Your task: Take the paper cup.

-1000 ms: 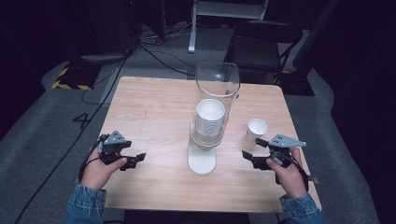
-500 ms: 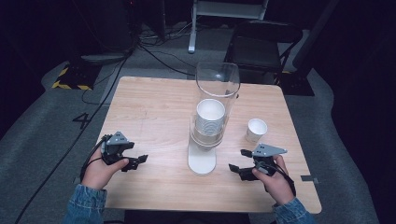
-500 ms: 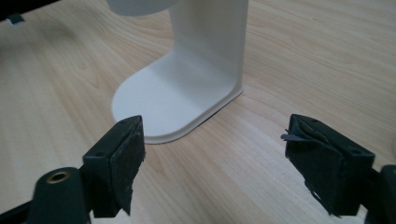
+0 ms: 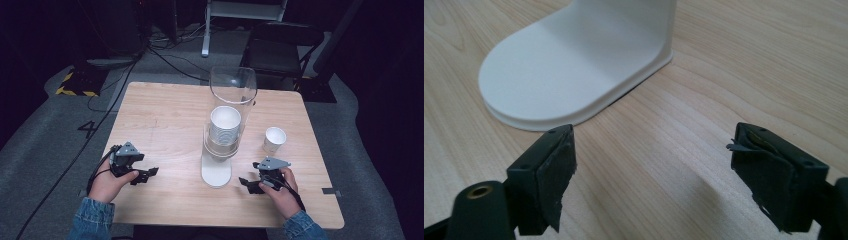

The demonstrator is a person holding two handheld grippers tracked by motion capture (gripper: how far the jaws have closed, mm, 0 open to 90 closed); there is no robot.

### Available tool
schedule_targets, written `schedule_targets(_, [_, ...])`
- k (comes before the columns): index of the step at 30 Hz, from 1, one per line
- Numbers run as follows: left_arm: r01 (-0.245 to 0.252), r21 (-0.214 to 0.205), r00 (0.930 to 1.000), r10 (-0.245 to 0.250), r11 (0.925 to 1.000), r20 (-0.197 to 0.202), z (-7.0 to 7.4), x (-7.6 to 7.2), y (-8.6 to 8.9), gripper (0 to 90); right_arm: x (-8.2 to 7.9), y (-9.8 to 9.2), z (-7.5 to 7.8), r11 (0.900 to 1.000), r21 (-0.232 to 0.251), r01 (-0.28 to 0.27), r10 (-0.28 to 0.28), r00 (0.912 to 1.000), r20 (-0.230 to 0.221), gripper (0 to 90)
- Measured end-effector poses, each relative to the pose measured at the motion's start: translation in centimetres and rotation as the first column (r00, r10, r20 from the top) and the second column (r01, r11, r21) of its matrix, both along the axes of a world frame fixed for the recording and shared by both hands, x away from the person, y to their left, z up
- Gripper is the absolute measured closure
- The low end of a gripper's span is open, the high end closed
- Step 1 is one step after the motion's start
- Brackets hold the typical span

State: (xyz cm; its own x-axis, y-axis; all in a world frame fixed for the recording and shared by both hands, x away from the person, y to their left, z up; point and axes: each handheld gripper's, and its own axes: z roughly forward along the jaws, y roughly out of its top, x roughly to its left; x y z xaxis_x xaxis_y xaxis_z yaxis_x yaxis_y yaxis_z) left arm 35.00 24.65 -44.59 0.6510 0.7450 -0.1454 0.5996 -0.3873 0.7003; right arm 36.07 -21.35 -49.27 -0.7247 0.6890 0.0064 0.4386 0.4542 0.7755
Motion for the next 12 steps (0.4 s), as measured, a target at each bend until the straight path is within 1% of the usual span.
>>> schedule_targets(2, [-0.001, 0.000, 1.0000, 0.001, 1.0000, 0.002, -0.03, 0.00, -0.02, 22.0, 0.18, 0.04, -0.30, 0.9999, 0.003, 0.010, -0.010, 0.9999, 0.002, 16.2])
schedule_targets(6, [-0.001, 0.001, 1.0000, 0.001, 1.0000, 0.001, -0.07, 0.03, 0.00, 22.0, 0.29, 0.10, -0.60, 0.9998, -0.002, 0.020, -0.020, 0.9997, 0.012, 16.1])
schedule_targets(7, [0.006, 0.003, 1.0000, -0.006, 1.0000, 0.002, -0.12, 0.10, 0.01, 22.0, 0.32, 0.10, -0.71, 0.9997, -0.008, 0.023, -0.023, 0.9996, 0.014, 16.1])
schedule_targets(9, [0.011, 0.010, 0.9999, -0.011, 0.9999, 0.005, -0.15, 0.14, 0.05, 22.0, 0.34, 0.06, -0.71, 0.9996, -0.008, 0.026, -0.026, 0.9996, 0.015, 16.1])
schedule_targets(10, [0.009, 0.007, 1.0000, -0.009, 0.9999, 0.001, -0.17, 0.12, 0.04, 22.0, 0.35, 0.03, -0.70, 0.9996, -0.009, 0.026, -0.026, 0.9996, 0.014, 16.0])
schedule_targets(12, [0.006, 0.009, 1.0000, -0.006, 0.9999, 0.006, -0.21, 0.13, 0.03, 22.0, 0.37, 0.00, -0.73, 0.9995, -0.014, 0.028, -0.027, 0.9996, 0.008, 16.1])
